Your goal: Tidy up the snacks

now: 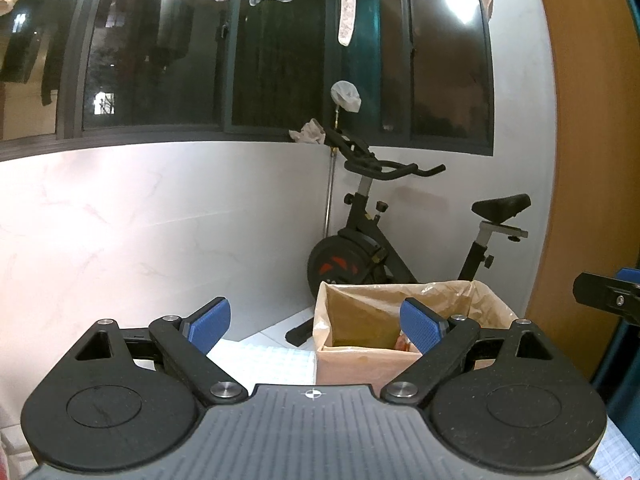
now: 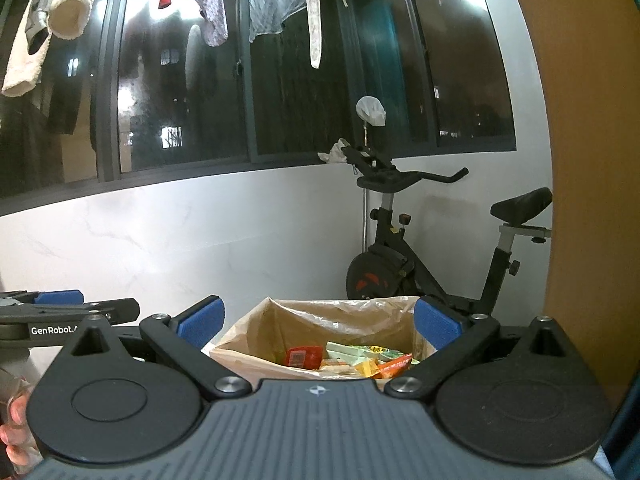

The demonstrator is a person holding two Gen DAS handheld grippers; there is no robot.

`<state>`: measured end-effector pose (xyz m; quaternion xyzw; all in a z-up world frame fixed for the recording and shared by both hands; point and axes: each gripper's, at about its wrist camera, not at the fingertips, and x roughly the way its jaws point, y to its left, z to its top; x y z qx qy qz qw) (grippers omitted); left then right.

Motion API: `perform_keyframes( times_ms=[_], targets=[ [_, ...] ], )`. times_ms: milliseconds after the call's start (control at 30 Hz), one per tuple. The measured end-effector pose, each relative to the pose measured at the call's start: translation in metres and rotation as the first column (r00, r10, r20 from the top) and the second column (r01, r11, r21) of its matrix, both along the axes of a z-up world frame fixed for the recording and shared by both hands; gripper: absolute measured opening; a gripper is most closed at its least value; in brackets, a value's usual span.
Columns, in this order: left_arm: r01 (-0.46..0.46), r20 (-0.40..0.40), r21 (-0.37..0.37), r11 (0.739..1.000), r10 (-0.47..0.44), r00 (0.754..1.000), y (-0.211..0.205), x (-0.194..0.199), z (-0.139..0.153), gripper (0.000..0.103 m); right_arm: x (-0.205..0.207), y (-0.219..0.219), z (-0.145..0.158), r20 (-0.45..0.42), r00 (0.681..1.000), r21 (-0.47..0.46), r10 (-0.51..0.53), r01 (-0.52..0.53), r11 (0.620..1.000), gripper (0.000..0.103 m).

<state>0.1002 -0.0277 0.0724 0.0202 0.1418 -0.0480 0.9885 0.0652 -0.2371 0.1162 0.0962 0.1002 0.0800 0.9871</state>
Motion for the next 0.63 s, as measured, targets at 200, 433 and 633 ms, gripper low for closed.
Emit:
perform_keyframes(
  times_ms=[200,433,633],
  targets=[
    [-0.002,0.000,-0.007,1.000,0.002,1.000,0.0008,-0.0035,-0.0006,0.093,-0.0047,0.0011,0.0008,0.004,1.000,-0.002,0.004,-0.004,1.000,0.103],
    [-0.003,0.001,-0.001,1.000,0.003,1.000,0.0000,-0.0046,-0.0019,0.093,-0.0057,0.0003,0.0003,0.004,1.000,-0.004,0.003,-0.003,1.000,0.103],
    [0.003,-0.001,0.002,1.000,-0.003,1.000,0.0006,-0.0037,-0.0048,0.093,-0.0062,-0.0016,-0.0015,-0.002,1.000,0.002,0.001,-0.001,1.000,0.103]
  ],
)
